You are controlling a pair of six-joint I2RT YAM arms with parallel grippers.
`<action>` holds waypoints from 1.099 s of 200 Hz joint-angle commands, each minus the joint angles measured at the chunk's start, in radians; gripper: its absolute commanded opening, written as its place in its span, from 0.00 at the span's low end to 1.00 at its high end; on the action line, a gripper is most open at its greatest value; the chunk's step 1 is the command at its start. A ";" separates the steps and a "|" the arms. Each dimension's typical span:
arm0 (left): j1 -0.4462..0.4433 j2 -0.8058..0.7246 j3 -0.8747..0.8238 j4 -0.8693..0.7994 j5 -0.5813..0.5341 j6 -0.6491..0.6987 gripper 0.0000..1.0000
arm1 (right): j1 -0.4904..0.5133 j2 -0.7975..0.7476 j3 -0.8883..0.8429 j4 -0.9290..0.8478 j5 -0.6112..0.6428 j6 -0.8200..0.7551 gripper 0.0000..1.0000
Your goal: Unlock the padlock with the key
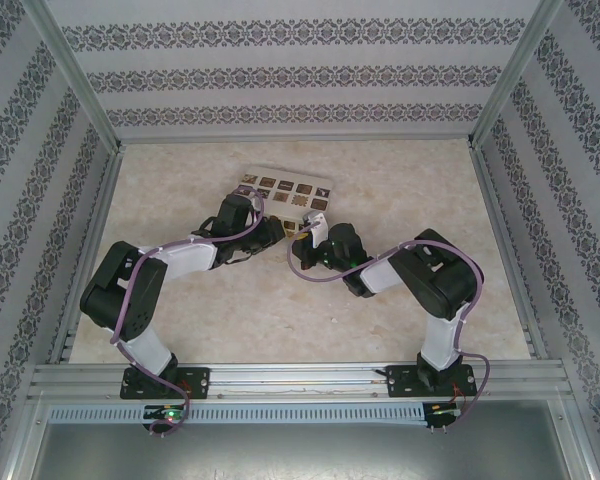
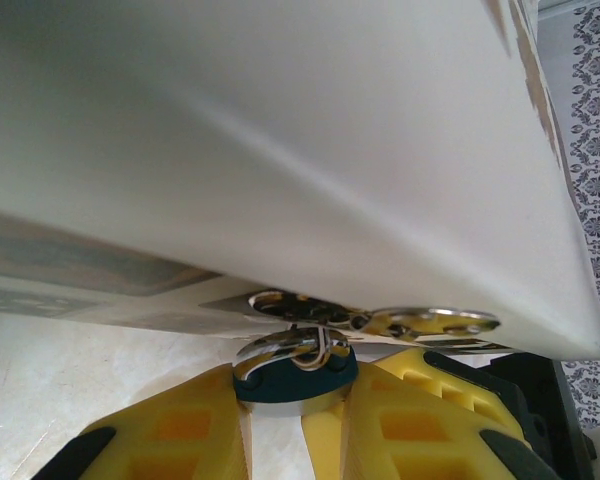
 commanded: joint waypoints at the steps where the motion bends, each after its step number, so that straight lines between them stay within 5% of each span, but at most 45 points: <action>1: -0.026 -0.005 0.018 0.014 0.126 -0.021 0.23 | 0.023 0.009 0.077 0.174 -0.002 0.037 0.00; 154: -0.025 -0.006 -0.010 0.010 0.141 -0.011 0.23 | 0.033 0.006 0.075 0.189 0.041 0.023 0.00; 220: -0.024 0.050 -0.065 0.132 0.119 -0.051 0.23 | 0.038 0.037 0.055 0.143 0.057 0.039 0.00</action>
